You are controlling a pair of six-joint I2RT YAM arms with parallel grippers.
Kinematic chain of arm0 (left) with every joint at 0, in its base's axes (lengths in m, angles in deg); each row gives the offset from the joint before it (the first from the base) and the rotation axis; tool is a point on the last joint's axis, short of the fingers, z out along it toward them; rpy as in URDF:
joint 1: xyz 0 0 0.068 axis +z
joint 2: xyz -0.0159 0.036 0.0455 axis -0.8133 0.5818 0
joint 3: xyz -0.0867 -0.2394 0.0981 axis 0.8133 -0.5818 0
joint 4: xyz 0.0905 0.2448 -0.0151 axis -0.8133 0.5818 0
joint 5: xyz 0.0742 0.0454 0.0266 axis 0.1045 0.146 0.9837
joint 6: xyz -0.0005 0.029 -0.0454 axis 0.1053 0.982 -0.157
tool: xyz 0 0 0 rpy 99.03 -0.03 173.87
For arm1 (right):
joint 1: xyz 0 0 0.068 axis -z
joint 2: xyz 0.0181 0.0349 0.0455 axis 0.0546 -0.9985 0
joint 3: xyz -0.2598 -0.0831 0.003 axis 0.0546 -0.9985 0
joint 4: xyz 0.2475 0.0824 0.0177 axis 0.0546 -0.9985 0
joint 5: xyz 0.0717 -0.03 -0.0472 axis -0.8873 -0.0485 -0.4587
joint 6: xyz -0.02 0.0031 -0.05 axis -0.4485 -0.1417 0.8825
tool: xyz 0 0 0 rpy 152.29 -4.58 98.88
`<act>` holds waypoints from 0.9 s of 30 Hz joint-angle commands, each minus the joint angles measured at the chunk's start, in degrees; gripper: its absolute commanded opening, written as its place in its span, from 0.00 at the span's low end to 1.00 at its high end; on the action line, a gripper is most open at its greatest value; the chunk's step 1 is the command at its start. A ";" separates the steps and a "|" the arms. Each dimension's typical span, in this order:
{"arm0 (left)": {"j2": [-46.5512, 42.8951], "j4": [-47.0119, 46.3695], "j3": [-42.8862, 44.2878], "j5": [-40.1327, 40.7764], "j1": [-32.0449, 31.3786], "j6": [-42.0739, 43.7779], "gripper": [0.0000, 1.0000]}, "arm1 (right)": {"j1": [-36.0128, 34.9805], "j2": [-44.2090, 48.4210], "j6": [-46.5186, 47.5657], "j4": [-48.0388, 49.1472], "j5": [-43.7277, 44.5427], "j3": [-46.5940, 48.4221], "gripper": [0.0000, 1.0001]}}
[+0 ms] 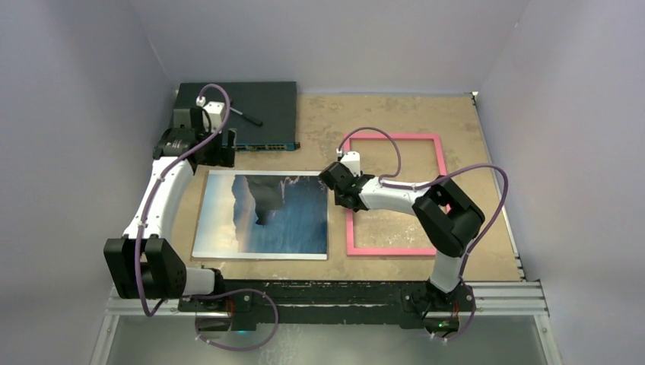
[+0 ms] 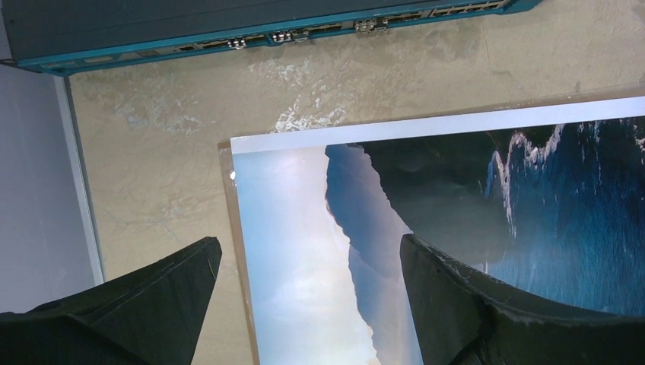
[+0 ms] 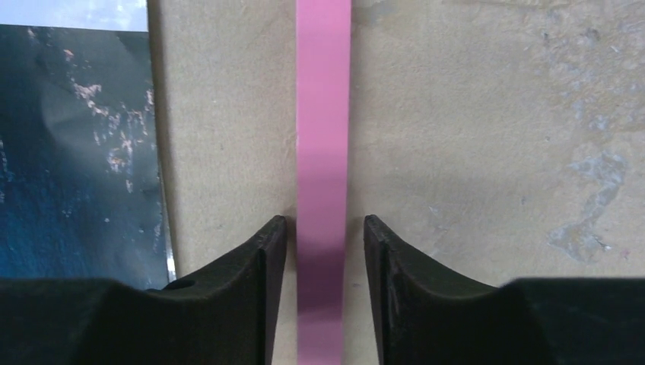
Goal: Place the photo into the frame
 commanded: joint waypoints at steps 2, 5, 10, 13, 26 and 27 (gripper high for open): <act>0.42 0.79 2.35 -0.58 0.46 1.01 0.86 | 0.12 -1.98 -0.43 0.28 -0.57 1.15 0.36; 0.50 1.06 3.07 -1.11 0.48 0.91 0.86 | 0.10 -1.60 -0.04 -0.24 -2.51 2.66 0.24; 0.42 1.98 4.44 -2.16 0.46 -0.09 0.86 | 0.10 1.34 1.12 -3.02 -5.09 7.78 0.07; 0.33 2.58 4.92 -3.09 0.50 -0.78 0.86 | 0.18 3.95 2.48 -5.27 -7.79 12.20 0.05; 0.95 1.57 3.61 -11.67 0.50 -3.23 0.88 | 2.01 16.99 -3.79 -6.14 -27.86 27.00 0.00; 1.27 1.46 3.47 -12.58 0.48 -4.98 0.90 | 2.63 18.25 -5.15 -4.40 -29.84 26.77 0.00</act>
